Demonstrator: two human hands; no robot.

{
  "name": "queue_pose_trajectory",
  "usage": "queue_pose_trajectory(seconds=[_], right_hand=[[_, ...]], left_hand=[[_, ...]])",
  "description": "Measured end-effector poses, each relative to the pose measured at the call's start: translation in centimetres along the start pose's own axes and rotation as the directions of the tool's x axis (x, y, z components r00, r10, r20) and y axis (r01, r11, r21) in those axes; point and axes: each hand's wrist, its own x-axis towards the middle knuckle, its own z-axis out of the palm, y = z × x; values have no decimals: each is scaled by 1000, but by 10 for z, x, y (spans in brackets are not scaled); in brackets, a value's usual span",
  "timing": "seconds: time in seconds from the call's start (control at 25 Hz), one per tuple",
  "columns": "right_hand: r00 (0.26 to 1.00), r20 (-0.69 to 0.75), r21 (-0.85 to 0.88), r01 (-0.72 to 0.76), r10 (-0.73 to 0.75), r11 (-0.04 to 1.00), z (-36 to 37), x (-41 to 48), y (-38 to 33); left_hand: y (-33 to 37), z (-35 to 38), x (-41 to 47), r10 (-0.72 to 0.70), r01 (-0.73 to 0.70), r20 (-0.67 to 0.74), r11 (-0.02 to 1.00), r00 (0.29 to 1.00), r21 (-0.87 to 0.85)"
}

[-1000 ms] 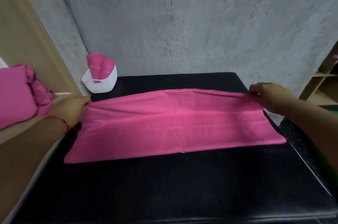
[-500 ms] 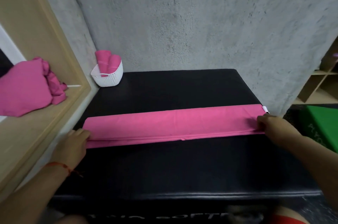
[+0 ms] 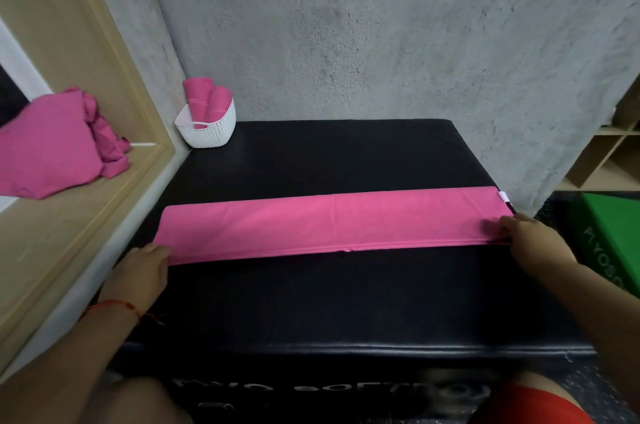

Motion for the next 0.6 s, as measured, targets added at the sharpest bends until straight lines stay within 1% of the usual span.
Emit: queue_pose_trajectory(seconds=[0.08,0.12,0.16,0.2,0.24,0.28,0.32,0.4,0.44,0.48,0.52,0.6], right_hand=[[1000,31,-9,-2,2,1000,-5,-9,-4],[999,44,-14,-11,12,1000,-9,-13,-10],[999,45,-20,-28,29,999,-12,-15,-19],[999,30,-17,-42,43,999,-14,-17,-33],[999,2,9,-33,33,999,-13,-17,-53],[1000,-29,61,12,-10,998,-11,-17,-78],[995,-56,132,91,-85,987,-9,-17,-108],[957,-103,256,290,-273,922,-7,-8,-178],[931,-112,283,366,-348,887,-7,-2,-214],[916,-95,285,399,-389,871,-9,4,-246],[915,-54,265,399,-400,878,-8,10,-272],[914,52,173,388,-402,905,1,16,-298]], left_hand=[[13,-14,0,-74,72,123,997,990,27],[27,-25,1,-126,117,213,992,969,57],[47,-37,5,-157,133,270,985,950,108],[69,-45,11,-163,122,295,981,941,152],[94,-48,20,-143,103,301,984,943,146],[121,-47,30,-92,75,288,995,953,72],[151,-44,40,-33,46,255,998,967,-47],[212,-36,68,69,-12,195,960,978,-281],[243,-33,82,100,-27,189,934,977,-356],[271,-30,95,132,-41,198,913,971,-407],[293,-26,105,155,-49,220,904,963,-424],[316,-13,111,183,-69,279,926,943,-372]])
